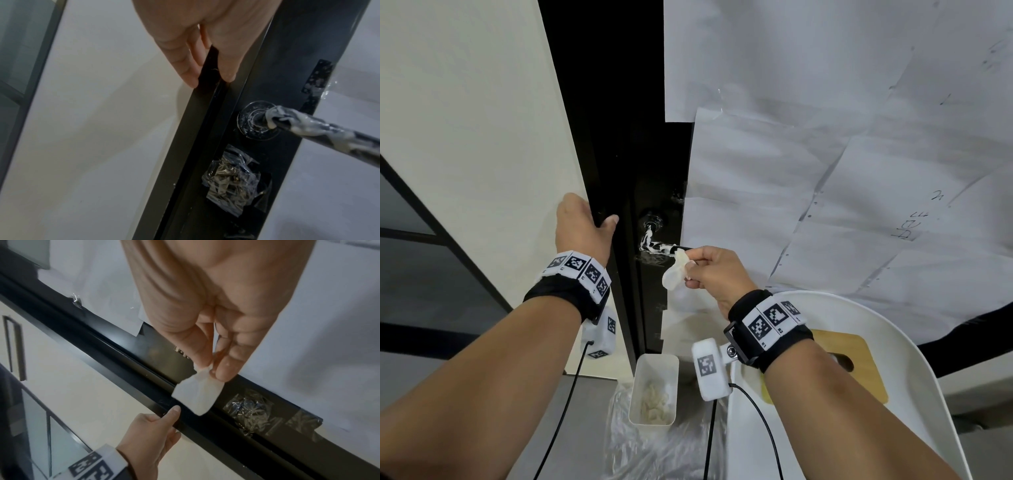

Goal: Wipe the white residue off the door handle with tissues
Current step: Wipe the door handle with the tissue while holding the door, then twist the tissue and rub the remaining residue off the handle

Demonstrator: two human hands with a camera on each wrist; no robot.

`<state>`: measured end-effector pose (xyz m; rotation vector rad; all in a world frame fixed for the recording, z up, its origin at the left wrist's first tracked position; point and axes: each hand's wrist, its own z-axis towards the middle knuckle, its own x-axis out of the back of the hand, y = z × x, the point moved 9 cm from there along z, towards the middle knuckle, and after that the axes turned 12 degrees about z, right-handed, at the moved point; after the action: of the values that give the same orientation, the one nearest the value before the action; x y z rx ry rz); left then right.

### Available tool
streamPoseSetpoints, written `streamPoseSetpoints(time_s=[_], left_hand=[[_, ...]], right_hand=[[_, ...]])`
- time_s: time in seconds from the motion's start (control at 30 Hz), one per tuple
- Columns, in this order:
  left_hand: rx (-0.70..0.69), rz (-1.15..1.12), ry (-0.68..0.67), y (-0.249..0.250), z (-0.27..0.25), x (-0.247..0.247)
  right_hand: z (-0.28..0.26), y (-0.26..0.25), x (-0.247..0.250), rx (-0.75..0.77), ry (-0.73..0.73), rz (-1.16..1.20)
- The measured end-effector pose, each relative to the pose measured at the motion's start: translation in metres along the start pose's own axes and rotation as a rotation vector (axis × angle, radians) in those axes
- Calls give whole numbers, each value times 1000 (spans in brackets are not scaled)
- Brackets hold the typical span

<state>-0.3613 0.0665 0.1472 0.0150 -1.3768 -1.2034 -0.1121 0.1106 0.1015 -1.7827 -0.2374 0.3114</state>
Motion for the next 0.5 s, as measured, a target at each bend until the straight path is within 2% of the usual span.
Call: streamPoseSetpoints(time_s=[0.2,0.3,0.5], left_hand=[[-13,-104,49,1,-6,2],[-97,-126,74,6,-11,2],[-247,-42,7,14,-23,-4]], right_hand=[[3,-5,4,60,39,-15],[2,-9,4,82,47,-22],[0,-17,2,114,51,-2]])
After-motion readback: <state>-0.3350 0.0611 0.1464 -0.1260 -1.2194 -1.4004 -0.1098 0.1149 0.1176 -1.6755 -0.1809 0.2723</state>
